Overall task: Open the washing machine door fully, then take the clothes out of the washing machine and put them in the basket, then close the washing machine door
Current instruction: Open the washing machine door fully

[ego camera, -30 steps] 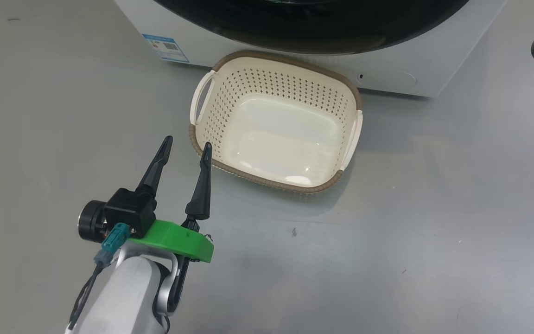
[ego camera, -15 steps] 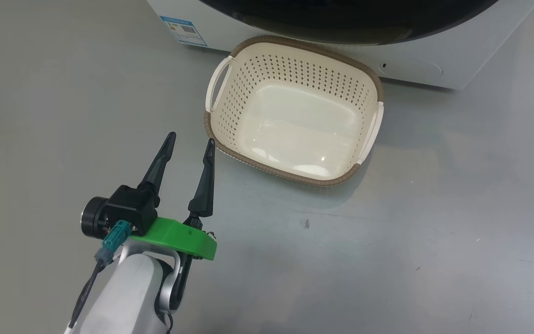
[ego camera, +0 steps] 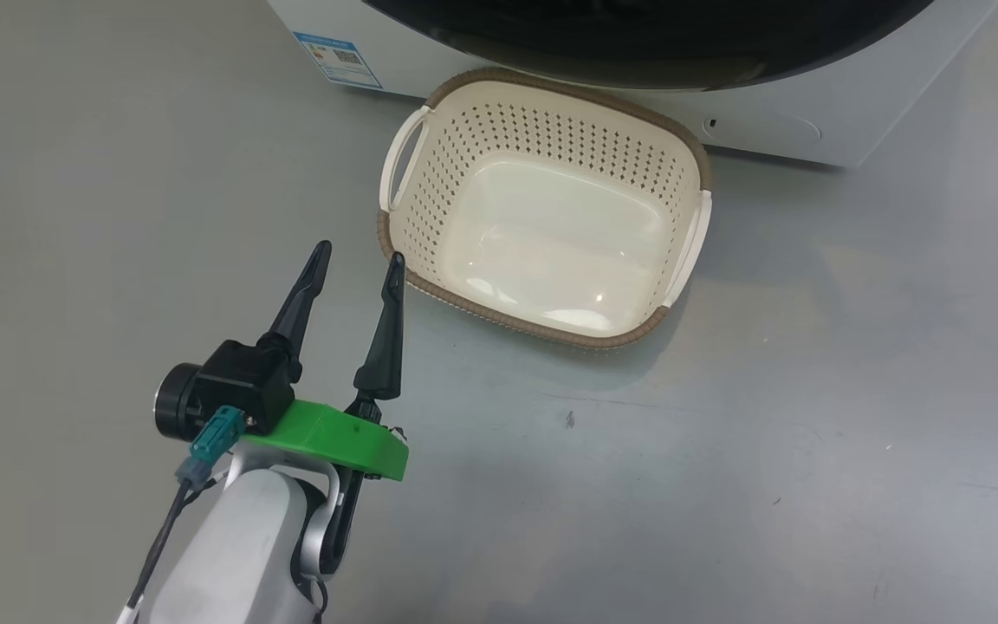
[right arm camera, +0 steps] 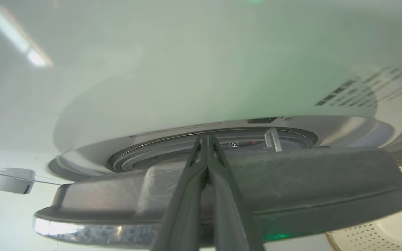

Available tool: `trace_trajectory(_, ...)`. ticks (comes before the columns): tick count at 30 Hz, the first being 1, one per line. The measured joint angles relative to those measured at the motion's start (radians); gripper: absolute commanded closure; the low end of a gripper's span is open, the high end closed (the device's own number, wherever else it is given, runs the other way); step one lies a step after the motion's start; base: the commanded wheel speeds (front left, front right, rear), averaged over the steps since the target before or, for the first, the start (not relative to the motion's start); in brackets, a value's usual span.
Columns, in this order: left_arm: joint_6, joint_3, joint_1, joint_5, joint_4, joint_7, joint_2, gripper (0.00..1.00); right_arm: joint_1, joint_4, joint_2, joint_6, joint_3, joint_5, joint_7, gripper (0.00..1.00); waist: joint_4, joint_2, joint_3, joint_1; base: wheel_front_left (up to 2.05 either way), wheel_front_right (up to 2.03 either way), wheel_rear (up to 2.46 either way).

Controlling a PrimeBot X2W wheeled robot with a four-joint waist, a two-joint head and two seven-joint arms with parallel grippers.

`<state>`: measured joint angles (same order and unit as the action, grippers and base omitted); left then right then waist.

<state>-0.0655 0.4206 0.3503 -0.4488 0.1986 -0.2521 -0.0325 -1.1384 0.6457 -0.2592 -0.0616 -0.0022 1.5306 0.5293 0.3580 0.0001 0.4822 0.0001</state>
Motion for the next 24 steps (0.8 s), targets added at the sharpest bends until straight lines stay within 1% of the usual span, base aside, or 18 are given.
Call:
trace_trajectory(3, 0.0, 0.001, 0.0, 0.0, 0.003, 0.0, 0.0, 0.0, 0.0, 0.014, -0.001, 0.01, 0.001, 0.009, 0.025, 1.0, -0.003, 0.0, -0.004, 0.0, 0.0, 0.0, 0.0)
trace_trajectory(4, 0.0, 0.001, 0.0, 0.0, 0.006, 0.0, 0.0, 0.0, 0.0, 0.022, -0.001, 0.019, 0.001, 0.016, 0.035, 1.0, -0.004, 0.0, -0.006, 0.0, 0.0, 0.0, 0.0)
trace_trajectory(11, -0.003, 0.005, 0.0, -0.007, 0.014, 0.0, 0.0, 0.0, 0.002, 0.052, 0.0, 0.018, 0.013, 0.043, 0.112, 1.0, -0.014, 0.0, -0.023, 0.0, 0.0, 0.0, 0.0)
trace_trajectory(13, -0.004, 0.005, 0.0, -0.009, 0.018, 0.0, 0.0, 0.0, 0.006, 0.061, -0.001, 0.029, 0.017, 0.052, 0.133, 1.0, -0.016, 0.0, -0.028, 0.0, 0.0, 0.0, 0.0)
trace_trajectory(21, -0.004, 0.005, -0.001, -0.009, 0.035, 0.0, 0.0, 0.0, 0.045, 0.086, 0.001, 0.052, 0.035, 0.071, 0.207, 1.0, -0.026, 0.0, -0.06, 0.0, 0.0, 0.0, 0.0)
trace_trajectory(24, -0.005, 0.005, -0.002, -0.009, 0.041, 0.0, 0.0, 0.0, 0.068, 0.098, 0.016, 0.06, 0.048, 0.071, 0.228, 1.0, -0.029, 0.0, -0.074, 0.0, 0.0, 0.0, 0.0)
